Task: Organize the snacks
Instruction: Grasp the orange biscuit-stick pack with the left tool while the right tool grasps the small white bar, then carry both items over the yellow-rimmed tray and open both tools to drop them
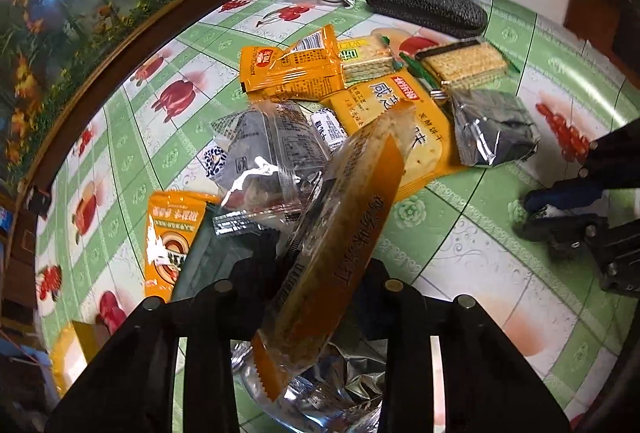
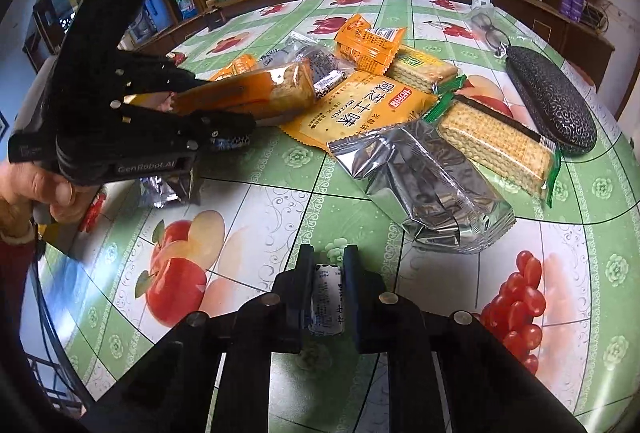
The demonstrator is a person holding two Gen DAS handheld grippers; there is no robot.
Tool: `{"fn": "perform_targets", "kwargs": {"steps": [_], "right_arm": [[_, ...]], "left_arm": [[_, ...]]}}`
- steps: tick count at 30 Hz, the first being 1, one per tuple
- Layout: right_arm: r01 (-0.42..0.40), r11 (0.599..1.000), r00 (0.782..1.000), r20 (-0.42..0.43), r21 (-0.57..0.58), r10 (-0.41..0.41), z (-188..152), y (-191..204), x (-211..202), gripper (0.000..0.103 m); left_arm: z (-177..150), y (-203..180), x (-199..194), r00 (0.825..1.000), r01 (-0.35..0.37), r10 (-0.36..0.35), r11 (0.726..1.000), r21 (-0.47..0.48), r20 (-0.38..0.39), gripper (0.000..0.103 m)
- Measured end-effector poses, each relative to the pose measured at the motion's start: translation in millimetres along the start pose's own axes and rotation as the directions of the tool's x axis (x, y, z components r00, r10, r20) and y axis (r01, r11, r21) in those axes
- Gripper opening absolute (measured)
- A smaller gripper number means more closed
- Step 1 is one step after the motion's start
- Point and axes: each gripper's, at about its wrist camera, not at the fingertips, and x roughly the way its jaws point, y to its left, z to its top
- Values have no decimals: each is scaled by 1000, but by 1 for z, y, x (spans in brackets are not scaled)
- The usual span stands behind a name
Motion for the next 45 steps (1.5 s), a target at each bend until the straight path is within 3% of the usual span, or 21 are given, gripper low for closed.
{"fn": "perform_targets", "kwargs": {"steps": [6,12,17,21,28,34,37,41,45], "right_arm": [[-33,999,999,15,25,32,-2,-4,-3,14],[-34,999,999,40,28,33,-7,-3,-11,14],[-45,999,997,66,27,43,-7,-1,-22,14],[-82,996,993,84,25,79,-1,5,-28,14],[-153,988,984,93,-3,153,12,30,-28,14],[-247,966,965,71,-78,253,27,78,-17,13],[-327,937,942,44,-123,334,38,116,-7,13],[-431,882,897,12,-193,441,52,179,4,13],[-512,821,853,-35,-252,521,64,247,23,13]], "left_arm": [[-5,13,-15,991,127,-118,981,-146,66,17],[-17,5,-19,981,184,-169,964,-191,95,17],[-32,18,-31,962,259,-218,919,-297,165,17],[-49,34,-50,953,277,-204,883,-379,223,17],[-100,67,-94,947,257,-99,803,-537,305,17],[-166,93,-137,957,97,131,698,-710,260,17],[-197,103,-152,950,-15,248,638,-770,188,17],[-235,117,-163,935,-106,338,549,-829,105,17],[-258,119,-164,917,-197,398,505,-840,24,18]]}}
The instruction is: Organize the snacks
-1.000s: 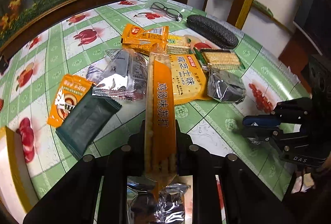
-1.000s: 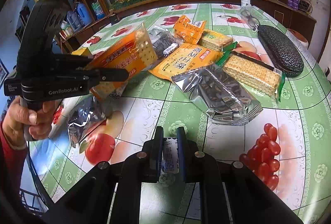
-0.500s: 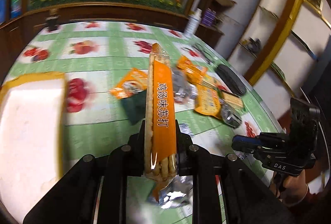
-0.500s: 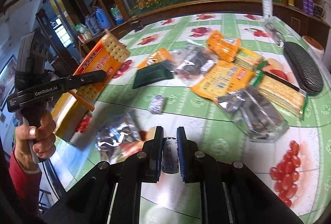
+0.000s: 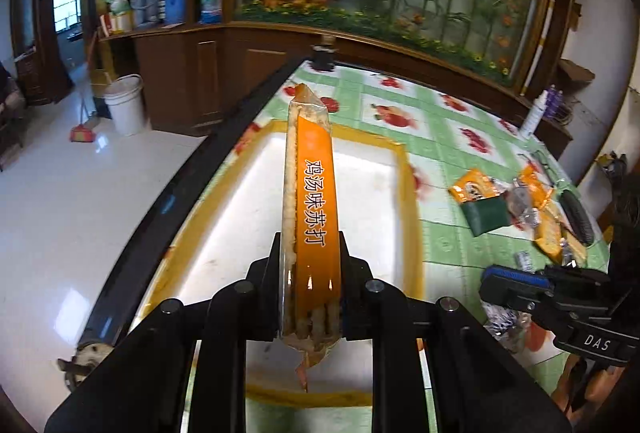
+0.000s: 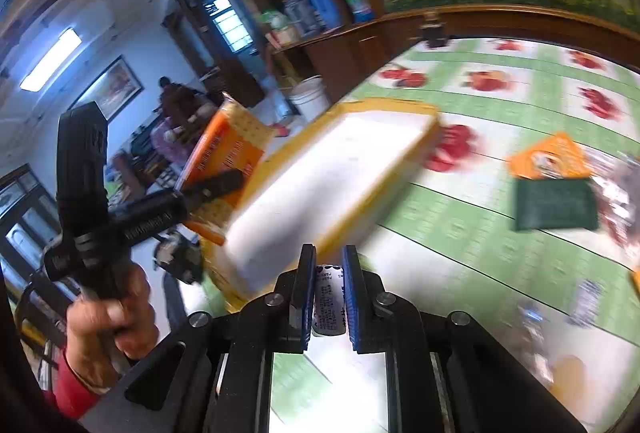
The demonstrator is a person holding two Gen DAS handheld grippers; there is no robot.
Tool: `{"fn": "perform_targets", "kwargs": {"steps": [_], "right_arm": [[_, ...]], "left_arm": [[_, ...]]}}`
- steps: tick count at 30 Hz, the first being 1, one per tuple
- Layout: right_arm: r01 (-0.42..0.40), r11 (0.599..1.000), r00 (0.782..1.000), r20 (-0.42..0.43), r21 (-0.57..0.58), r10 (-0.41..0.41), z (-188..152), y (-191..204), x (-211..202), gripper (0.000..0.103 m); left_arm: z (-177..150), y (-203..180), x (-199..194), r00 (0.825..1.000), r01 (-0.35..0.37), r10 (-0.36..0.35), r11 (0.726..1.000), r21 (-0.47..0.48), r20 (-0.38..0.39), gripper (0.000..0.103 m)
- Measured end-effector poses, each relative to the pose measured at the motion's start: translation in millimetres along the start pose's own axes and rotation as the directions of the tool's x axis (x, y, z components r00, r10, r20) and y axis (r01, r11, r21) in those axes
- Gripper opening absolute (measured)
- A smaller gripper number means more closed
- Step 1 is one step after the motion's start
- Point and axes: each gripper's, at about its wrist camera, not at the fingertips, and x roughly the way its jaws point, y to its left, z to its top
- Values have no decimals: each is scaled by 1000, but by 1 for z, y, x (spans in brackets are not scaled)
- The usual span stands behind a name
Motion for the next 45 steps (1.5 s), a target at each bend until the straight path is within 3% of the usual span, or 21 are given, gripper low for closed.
{"fn": "perform_targets", "kwargs": {"steps": [4,6,14,15,18,23,31,34,40,45], "right_arm": [[-47,998,999,-25,-32,46,17,29,44,13],[-50,998,998,-46,-47,48,23,39,64,13],[-14,999,993,-117,-39,9,22,32,96,17],[-3,999,992,-124,-41,-2,21,32,98,17],[17,999,993,-118,-47,-23,20,29,94,38],[57,997,997,-57,-56,-61,21,27,66,49],[141,990,990,32,-23,-140,1,-3,-5,67],[202,979,978,52,12,-202,-17,-26,-33,78],[319,939,941,71,129,-330,-51,-77,-87,80],[406,890,902,69,205,-427,-85,-112,-128,83]], "left_arm": [[-9,13,8,997,-79,79,997,-9,-10,18],[-13,19,14,996,-82,81,996,-22,-26,18],[-21,20,19,991,-129,129,992,2,-41,19],[-20,19,18,988,-151,151,989,7,-36,26],[-20,20,11,976,-218,218,976,7,-6,75],[-18,23,-5,979,-198,199,980,-21,42,78],[-15,-5,-11,984,-168,166,985,31,60,78],[-15,-24,-14,990,-131,127,989,63,64,78],[-22,-77,-14,998,-44,37,987,157,47,79],[-39,-123,-8,999,39,-41,962,269,3,79]]}}
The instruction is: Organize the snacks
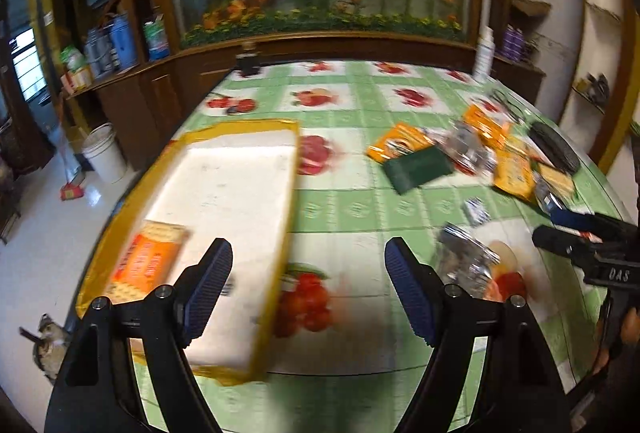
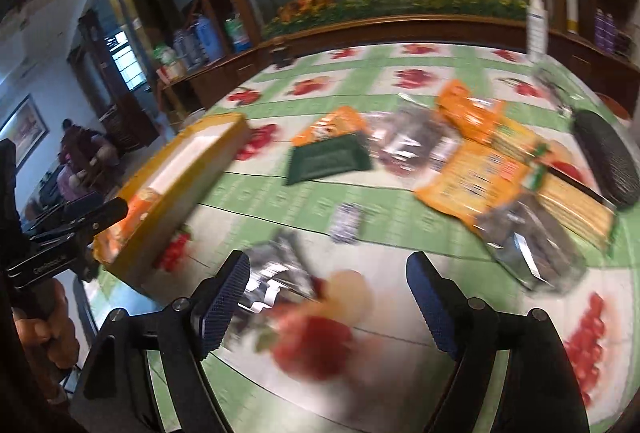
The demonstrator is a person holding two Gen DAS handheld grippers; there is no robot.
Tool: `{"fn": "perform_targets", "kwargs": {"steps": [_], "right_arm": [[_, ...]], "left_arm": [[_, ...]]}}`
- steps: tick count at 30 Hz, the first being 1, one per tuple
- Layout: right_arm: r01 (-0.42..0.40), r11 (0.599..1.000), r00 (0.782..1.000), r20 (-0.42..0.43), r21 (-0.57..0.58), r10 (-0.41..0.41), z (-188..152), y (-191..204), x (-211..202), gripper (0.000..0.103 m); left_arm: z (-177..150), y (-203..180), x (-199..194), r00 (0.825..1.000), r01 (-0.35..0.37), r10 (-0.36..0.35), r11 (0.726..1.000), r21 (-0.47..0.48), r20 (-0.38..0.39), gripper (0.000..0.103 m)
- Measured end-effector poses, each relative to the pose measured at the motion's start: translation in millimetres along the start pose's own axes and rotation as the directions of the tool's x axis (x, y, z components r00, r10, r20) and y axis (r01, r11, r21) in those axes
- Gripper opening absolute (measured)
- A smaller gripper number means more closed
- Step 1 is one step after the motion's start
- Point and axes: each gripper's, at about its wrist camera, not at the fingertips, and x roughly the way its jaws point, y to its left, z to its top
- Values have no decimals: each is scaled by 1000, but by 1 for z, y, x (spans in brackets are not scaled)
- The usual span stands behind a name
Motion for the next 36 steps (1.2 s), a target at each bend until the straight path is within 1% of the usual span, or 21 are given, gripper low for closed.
{"fn": "perform_targets", "kwargs": {"steps": [3,6,9,13,15,17,20,22,26,29,32,35,36], "right_arm": [[23,999,1000,-14,45,-22,-10,-25,-7,83],[37,998,999,-16,58,-36,-19,-38,-12,83],[49,997,999,-16,52,-48,-24,-49,-17,83],[94,995,996,-11,45,-94,-23,-68,-21,85],[100,994,995,0,42,-100,-18,-81,-25,85],[115,993,993,6,24,-115,-13,-89,-26,86],[106,994,994,3,-6,-106,-5,-97,-22,87],[108,994,994,-5,-23,-108,1,-101,-17,87],[113,991,993,-33,-65,-115,13,-107,0,87],[111,989,991,-67,-94,-117,19,-110,14,87],[133,984,985,-98,-121,-145,21,-113,28,87],[123,987,983,-122,-105,-135,20,-117,35,87],[125,987,982,-129,-102,-138,19,-118,36,87]], "left_arm": [[-5,-28,11,998,54,-51,996,69,-40,79],[-9,-53,17,992,107,-99,987,121,-76,79],[-11,-75,18,983,170,-155,970,172,-95,79],[-10,-93,23,968,246,-224,941,233,-115,79],[-9,-97,28,967,250,-225,935,251,-124,79],[-8,-101,37,963,255,-220,931,262,-153,79],[-9,-107,48,959,264,-219,923,280,-183,79],[-10,-109,51,958,265,-216,919,292,-189,79],[-14,-118,59,948,292,-231,904,313,-218,79],[-17,-122,64,949,283,-214,899,333,-230,79],[-14,-120,68,940,307,-238,902,305,-243,79],[-12,-114,74,924,341,-274,905,255,-265,79],[-12,-113,74,924,342,-277,906,249,-263,79]]}}
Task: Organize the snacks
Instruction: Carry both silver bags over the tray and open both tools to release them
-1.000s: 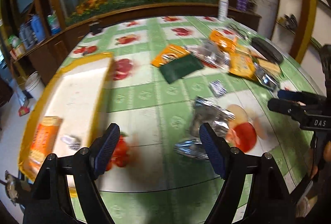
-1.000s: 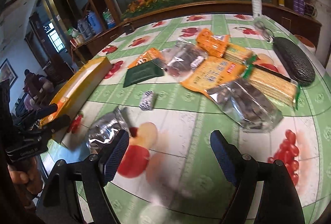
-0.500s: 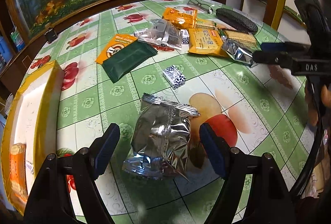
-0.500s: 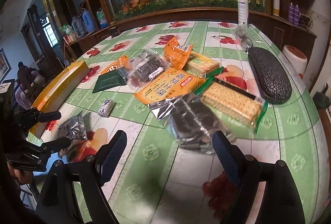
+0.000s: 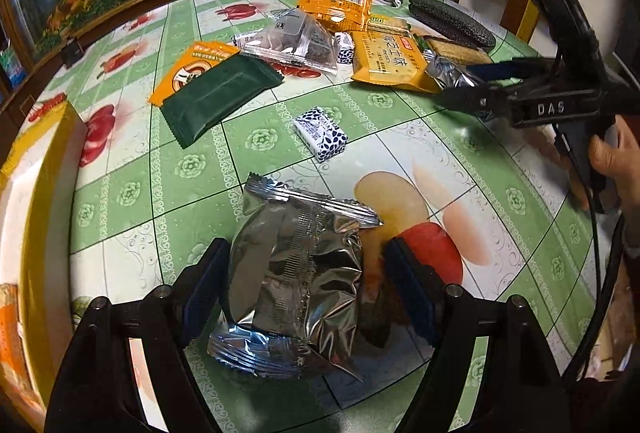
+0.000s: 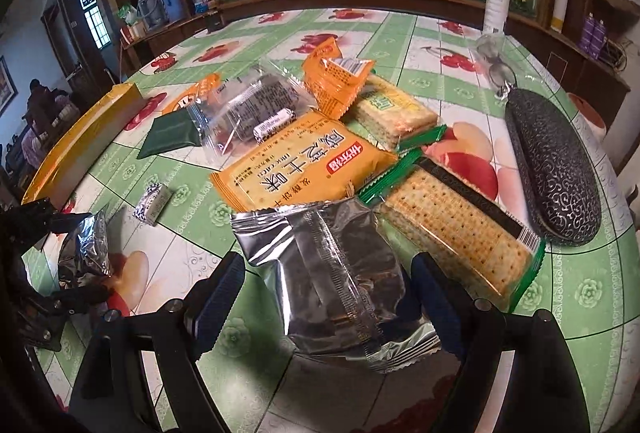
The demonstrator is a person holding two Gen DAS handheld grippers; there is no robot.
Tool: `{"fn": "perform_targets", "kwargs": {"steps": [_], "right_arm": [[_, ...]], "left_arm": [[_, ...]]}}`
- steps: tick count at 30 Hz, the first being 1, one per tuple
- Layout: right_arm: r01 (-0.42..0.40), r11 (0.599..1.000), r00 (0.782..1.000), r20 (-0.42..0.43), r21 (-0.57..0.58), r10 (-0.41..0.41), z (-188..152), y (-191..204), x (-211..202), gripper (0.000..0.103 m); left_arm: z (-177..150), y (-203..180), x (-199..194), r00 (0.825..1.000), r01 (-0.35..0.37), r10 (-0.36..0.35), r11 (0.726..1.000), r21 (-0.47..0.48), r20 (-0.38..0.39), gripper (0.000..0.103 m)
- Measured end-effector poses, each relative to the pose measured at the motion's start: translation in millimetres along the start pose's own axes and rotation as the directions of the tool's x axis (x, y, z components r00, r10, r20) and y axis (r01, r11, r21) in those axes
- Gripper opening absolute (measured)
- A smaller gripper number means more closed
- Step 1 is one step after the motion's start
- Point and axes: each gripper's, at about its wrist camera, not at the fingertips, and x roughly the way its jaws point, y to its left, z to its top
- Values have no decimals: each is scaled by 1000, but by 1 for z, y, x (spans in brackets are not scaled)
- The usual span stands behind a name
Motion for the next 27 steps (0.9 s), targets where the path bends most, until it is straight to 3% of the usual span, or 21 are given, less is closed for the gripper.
{"fn": "perform_targets", "kwargs": {"steps": [2,4,9,16,27], "right_arm": [[7,1000,1000,0,-2,-7,-1,1,0,86],[7,1000,1000,0,8,-7,-2,1,0,82],[-25,999,1000,11,48,24,-4,1,-6,62],[-83,991,996,55,105,77,-10,10,-24,61],[-129,991,987,106,44,123,-6,54,-52,60]], "left_arm": [[0,0,0,1000,-3,3,1000,3,1,77],[-1,0,-3,1000,-4,4,1000,2,10,62],[-2,1,-5,1000,-7,7,1000,-10,14,58],[-3,6,-19,996,-70,73,995,-65,43,58],[-4,24,-59,975,-152,176,974,-170,134,58]]}}
